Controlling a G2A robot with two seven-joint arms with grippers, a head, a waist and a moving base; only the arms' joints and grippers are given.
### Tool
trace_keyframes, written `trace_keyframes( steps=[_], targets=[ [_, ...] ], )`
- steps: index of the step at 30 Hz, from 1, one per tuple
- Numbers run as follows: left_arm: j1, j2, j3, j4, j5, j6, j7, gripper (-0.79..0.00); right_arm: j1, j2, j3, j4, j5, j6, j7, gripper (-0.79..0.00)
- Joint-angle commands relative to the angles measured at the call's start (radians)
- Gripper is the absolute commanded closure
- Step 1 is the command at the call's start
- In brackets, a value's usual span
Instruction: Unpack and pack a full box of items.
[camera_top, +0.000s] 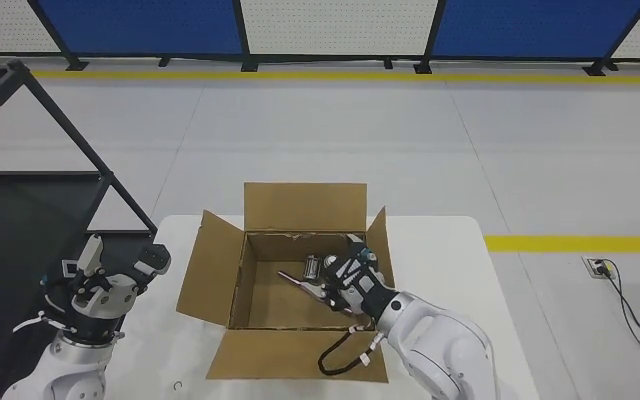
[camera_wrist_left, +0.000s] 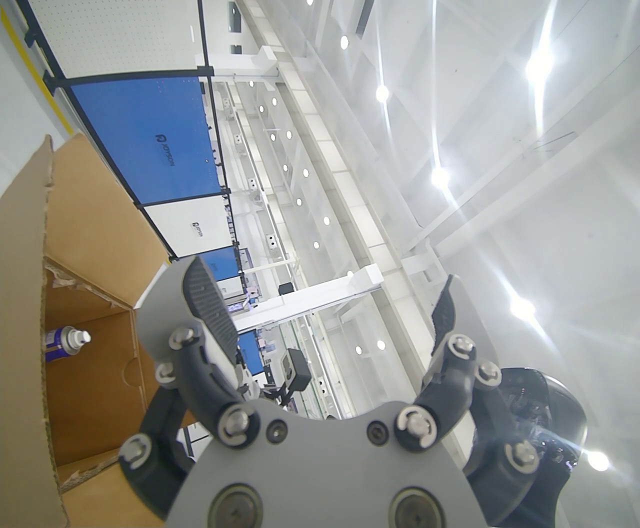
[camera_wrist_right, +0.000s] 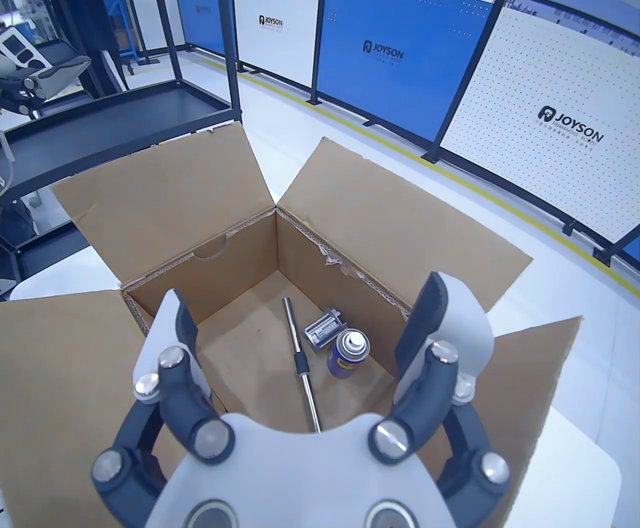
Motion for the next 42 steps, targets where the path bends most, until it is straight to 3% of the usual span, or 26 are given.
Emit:
trace_keyframes(
  steps=[1,7,14,18,22,29,32,42],
  targets=[
    [0.000,0.000,0.000,0.000,0.000,0.000,0.000,-0.785,0.000,0.000,0.000,0.000,0.000,0.000,0.000,-0.785],
    [0.000,0.000,0.000,0.000,0.000,0.000,0.000,-0.785,0.000,0.000,0.000,0.000,0.000,0.000,0.000,-0.785],
    [-0.020,0.004,0.012,0.000,0.054,0.034,-0.002,-0.785,-0.022,0.008,0.101,-0.070,0.238,-0.058,-0.038,-0.785],
    [-0.036,0.010,-0.016,0.024,0.015,0.070,-0.070,-0.785,-0.054,0.019,0.202,-0.154,0.375,-0.067,-0.003,-0.785],
    [-0.038,0.023,-0.080,0.060,-0.038,0.141,-0.193,-0.785,-0.076,0.035,0.324,-0.197,0.530,-0.045,0.127,-0.785],
    [-0.029,0.044,-0.144,0.122,-0.096,0.291,-0.371,-0.785,-0.055,0.066,0.488,-0.123,0.756,-0.005,0.413,-0.785],
    [-0.023,0.052,-0.150,0.130,-0.058,0.331,-0.394,-0.785,-0.039,0.077,0.511,-0.086,0.710,0.022,0.469,-0.785],
    [-0.024,0.051,-0.146,0.129,-0.078,0.333,-0.383,-0.785,-0.039,0.077,0.511,-0.086,0.710,0.022,0.469,-0.785]
  ],
)
